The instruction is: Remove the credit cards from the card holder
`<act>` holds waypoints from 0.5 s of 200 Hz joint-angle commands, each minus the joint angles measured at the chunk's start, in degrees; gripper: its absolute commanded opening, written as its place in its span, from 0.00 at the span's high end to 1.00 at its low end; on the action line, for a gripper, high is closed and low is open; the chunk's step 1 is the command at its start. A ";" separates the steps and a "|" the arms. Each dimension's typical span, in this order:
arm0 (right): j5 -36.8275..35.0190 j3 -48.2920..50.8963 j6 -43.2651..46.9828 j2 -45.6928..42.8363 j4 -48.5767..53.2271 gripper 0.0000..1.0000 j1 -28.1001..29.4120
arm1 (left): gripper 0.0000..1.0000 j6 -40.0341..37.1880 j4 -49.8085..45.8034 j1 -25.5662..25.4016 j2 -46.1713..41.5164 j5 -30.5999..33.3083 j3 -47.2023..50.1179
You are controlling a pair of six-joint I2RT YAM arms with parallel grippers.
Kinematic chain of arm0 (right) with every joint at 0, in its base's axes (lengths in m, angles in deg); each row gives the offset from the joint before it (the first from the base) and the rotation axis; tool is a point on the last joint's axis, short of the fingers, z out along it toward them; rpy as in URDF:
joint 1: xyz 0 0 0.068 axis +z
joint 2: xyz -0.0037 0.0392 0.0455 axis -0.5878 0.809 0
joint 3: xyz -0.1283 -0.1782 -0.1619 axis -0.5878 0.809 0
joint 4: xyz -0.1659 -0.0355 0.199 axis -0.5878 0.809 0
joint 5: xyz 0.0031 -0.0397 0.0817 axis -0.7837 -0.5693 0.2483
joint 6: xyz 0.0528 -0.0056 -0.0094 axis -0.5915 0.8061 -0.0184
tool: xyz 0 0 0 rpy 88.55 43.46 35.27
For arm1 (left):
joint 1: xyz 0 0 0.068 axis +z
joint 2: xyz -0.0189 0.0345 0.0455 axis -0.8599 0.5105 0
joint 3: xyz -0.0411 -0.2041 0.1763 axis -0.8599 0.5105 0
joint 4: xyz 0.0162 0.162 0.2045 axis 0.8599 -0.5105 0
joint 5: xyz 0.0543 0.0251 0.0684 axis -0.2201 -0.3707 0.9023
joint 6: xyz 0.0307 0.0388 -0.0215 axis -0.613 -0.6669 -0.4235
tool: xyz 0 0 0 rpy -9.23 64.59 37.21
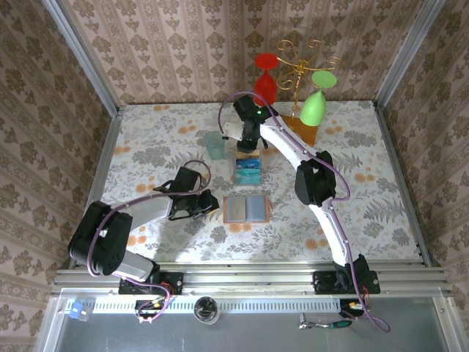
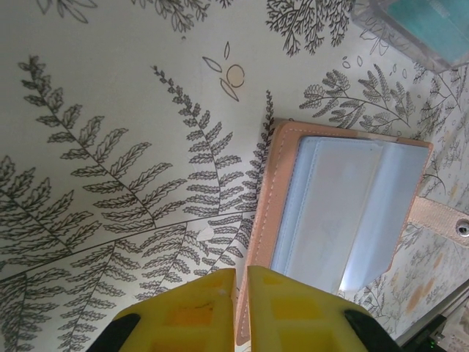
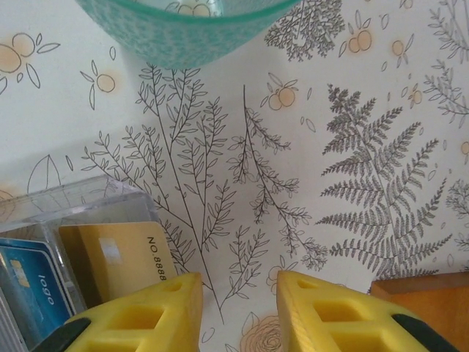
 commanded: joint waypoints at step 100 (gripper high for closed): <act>-0.95 4.58 -5.12 -8.28 -3.47 0.66 0.82 | 0.87 -0.67 -0.34 0.34 -1.70 -0.98 0.03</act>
